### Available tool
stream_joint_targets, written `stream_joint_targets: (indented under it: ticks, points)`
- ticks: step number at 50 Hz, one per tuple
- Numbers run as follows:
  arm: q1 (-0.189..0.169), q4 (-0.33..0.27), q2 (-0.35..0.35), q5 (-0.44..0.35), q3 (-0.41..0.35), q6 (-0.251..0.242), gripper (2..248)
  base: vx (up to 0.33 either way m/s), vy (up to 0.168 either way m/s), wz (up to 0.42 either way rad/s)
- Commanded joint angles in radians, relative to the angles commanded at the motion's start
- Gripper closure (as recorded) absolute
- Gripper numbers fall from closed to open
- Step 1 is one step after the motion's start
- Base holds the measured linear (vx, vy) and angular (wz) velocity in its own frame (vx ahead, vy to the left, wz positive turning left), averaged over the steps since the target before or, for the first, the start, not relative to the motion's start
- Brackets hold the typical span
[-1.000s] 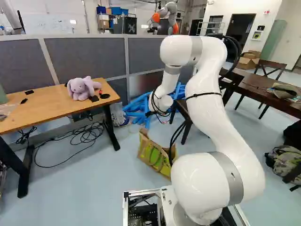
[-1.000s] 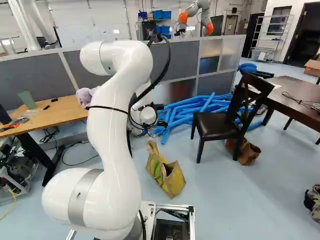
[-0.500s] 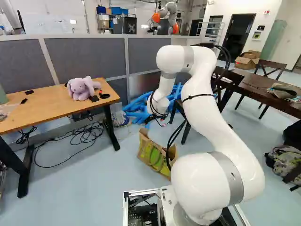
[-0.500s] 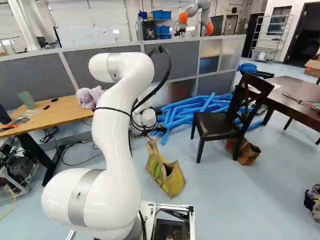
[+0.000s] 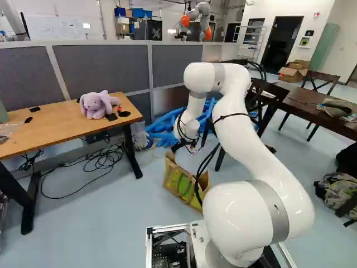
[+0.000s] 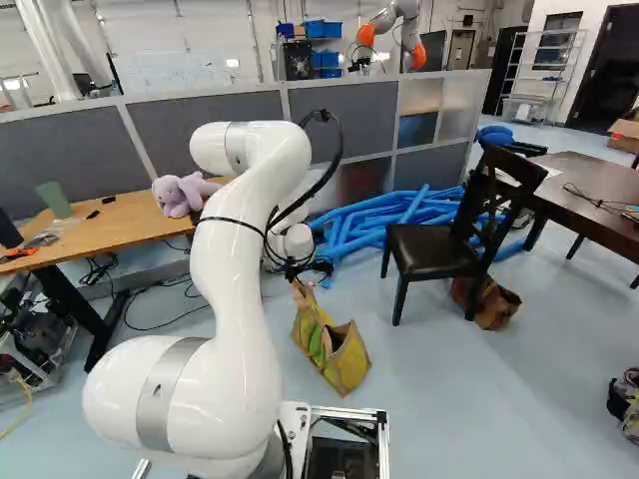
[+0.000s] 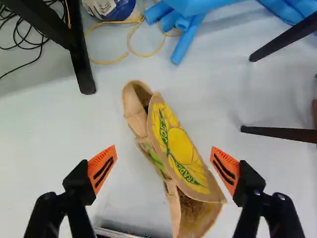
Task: Pick up the bag on the ground and place it on the table
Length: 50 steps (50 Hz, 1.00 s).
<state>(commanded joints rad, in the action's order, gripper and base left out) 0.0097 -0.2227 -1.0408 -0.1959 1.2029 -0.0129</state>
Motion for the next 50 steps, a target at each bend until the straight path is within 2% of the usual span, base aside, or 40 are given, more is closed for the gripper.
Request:
stream_joint_targets:
  ticks: [6,19,33,39,50]
  points:
    - [0.000,-0.003,-0.020,0.000,0.014,-0.046,3,0.000,0.000,0.000]
    - [0.000,-0.014,-0.067,0.009,0.048,-0.177,3,0.000,0.000,0.000]
    - [0.000,-0.027,-0.117,0.054,0.086,-0.322,3,0.000,0.000,0.000]
    - [0.000,-0.031,-0.139,0.082,0.103,-0.346,3,0.000,0.000,0.000]
    - [0.000,-0.032,-0.179,0.127,0.135,-0.354,3,0.000,0.000,0.000]
